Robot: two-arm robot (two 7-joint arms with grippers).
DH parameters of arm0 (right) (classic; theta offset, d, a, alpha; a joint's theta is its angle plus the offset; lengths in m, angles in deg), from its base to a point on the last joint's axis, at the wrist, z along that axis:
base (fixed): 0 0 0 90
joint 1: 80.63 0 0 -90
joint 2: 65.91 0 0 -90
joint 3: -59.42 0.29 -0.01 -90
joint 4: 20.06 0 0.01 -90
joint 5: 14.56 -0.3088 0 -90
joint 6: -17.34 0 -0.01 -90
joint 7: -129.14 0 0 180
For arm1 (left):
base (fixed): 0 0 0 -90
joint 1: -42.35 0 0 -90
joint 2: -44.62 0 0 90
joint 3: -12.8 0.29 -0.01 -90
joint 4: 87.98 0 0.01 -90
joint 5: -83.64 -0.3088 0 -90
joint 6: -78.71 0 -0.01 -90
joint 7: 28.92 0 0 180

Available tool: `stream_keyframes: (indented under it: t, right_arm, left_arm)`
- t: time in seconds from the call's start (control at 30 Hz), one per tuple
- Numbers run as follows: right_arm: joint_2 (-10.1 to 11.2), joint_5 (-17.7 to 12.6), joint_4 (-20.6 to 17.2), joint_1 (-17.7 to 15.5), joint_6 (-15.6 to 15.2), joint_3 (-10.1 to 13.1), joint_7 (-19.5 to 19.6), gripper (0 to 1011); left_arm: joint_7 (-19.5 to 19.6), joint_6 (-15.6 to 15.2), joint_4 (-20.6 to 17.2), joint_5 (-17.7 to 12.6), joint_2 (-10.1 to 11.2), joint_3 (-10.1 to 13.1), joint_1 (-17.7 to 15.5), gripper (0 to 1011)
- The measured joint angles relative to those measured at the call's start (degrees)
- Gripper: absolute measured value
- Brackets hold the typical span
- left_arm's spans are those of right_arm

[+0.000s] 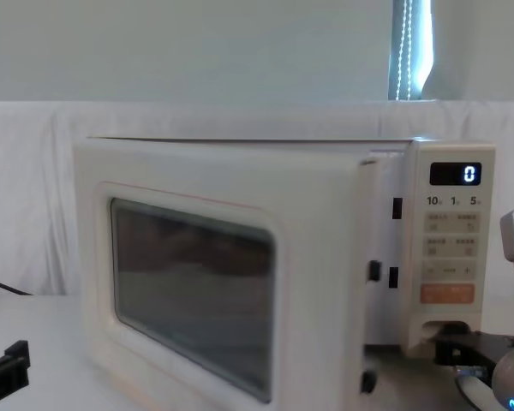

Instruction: Press the button to open the microwave door with one hand; close the microwave door with the other hand.

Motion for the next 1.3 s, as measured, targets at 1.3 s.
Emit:
stream_keyframes:
  t: [1.3]
  right_arm:
    - [0.59, 1.03, -34.01, -23.86, -4.78, -2.00, 1.43, 0]
  left_arm:
    - [0.00, 0.00, 0.00, 0.00, 0.00, 0.00, 0.00, 1001]
